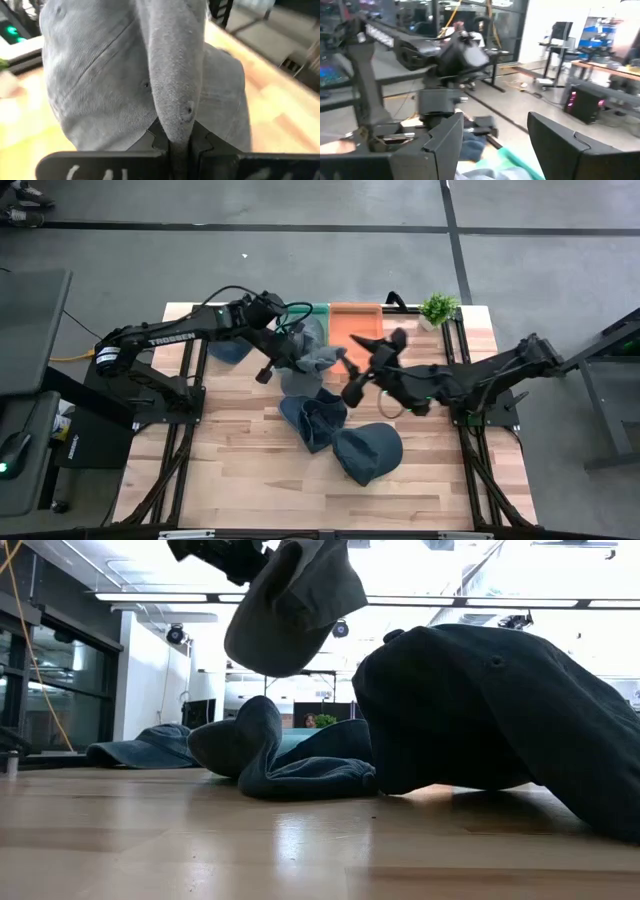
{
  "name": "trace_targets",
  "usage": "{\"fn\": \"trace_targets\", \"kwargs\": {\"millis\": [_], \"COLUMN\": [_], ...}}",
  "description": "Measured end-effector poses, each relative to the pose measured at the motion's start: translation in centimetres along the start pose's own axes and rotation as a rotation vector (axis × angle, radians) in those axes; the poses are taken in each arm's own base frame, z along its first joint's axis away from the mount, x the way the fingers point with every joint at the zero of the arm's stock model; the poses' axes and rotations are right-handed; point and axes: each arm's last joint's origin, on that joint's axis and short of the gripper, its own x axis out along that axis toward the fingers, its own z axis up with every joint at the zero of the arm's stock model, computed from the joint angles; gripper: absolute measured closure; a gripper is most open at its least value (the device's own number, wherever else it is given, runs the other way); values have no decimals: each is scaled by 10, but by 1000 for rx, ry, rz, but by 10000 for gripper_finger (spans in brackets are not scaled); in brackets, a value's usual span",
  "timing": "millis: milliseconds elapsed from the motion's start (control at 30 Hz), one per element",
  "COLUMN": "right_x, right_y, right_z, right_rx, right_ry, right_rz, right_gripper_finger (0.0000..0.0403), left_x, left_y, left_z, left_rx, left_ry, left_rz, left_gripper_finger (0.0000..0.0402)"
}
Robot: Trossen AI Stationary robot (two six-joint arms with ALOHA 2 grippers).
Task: Pick & Place hat
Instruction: Put the gray cap into the blue bin
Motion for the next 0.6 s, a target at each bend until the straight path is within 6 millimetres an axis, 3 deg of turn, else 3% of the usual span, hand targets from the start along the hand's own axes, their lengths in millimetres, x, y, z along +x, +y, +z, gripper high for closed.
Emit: {"fn": "trace_targets", "kwargs": {"millis": [200,367,600], "right_x": [-18,-27,-30], "right_y": [-15,-28,-38], "right_z": [-3,-14,-31], "right_rx": [-68,-103,-162], "right_ry": [76,151,257], "right_rz": [-64,-116,-133], "right_gripper_finger": [186,186,187], "left_x": [-15,-17,6], "left_y": [-1,-1,12], "left_z": [9,5,-18], "left_rx": [240,466,629], "left_ry": [168,303,570], "left_rz": [65,80,31], "left_gripper_finger": [391,392,392]}}
